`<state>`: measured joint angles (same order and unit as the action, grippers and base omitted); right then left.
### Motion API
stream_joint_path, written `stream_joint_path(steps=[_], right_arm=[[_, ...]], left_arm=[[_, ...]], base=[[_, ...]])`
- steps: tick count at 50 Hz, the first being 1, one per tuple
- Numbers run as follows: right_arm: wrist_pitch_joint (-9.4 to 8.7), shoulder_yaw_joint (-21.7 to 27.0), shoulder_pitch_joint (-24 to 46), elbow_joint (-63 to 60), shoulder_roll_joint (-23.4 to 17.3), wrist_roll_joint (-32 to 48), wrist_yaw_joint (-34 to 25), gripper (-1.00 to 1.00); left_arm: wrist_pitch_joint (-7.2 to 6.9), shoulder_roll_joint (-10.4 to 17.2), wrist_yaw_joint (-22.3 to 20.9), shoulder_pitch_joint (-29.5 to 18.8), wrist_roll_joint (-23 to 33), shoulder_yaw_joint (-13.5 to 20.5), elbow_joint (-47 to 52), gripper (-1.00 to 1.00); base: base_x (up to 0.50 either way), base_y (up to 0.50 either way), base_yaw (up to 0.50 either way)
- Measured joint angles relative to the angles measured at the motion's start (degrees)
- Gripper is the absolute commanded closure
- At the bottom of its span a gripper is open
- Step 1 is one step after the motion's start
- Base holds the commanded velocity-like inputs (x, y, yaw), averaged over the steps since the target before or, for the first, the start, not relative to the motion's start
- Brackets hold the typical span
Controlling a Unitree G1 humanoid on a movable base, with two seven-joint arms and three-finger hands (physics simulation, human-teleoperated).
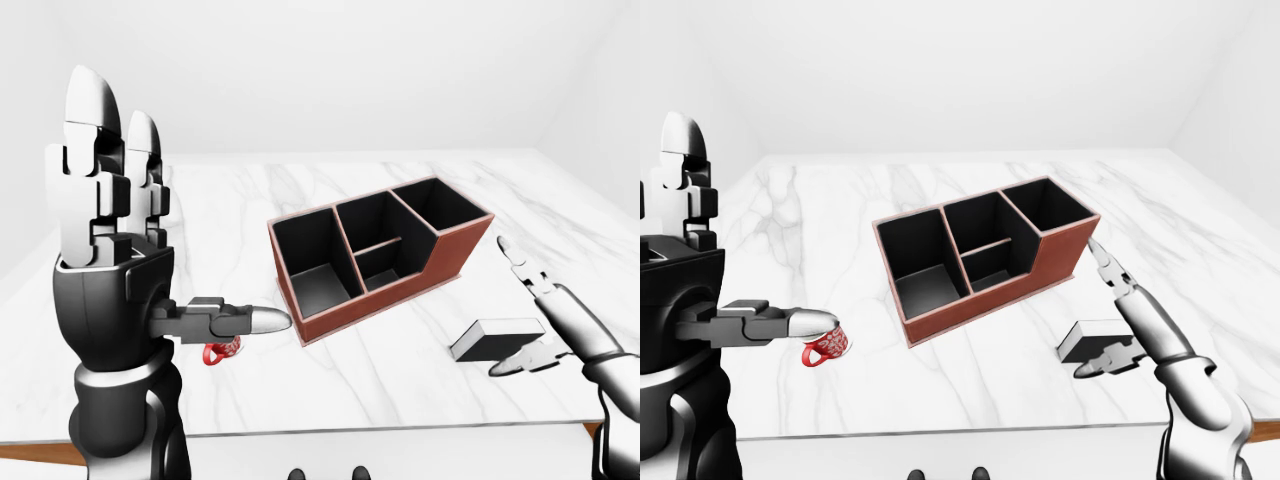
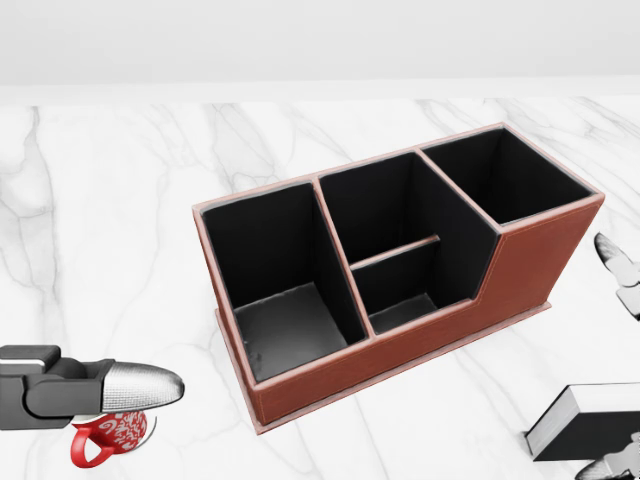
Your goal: Pick up the book and place it in the back compartment of the caddy.
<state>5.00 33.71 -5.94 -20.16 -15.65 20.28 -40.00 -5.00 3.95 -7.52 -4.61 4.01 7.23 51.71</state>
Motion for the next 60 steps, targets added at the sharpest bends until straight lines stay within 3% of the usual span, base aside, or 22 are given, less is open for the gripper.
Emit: stream_joint_path(steps=[30, 60], right_arm=[[0.0, -2.39, -0.01, 1.79, 0.18, 3.56, 0.0, -1.0], [0.0, -5.26, 3.14, 12.5, -3.27, 11.46, 0.0, -1.0]], left_arm=[[0.0, -0.06, 0.02, -0.03, 0.18, -0.27, -0.21, -1.0], [0.0, -0.13, 0.01, 0.06, 0.27, -0.44, -0.37, -1.0]], base=[[0.0, 0.0, 0.0], [0.0, 0.0, 0.0]])
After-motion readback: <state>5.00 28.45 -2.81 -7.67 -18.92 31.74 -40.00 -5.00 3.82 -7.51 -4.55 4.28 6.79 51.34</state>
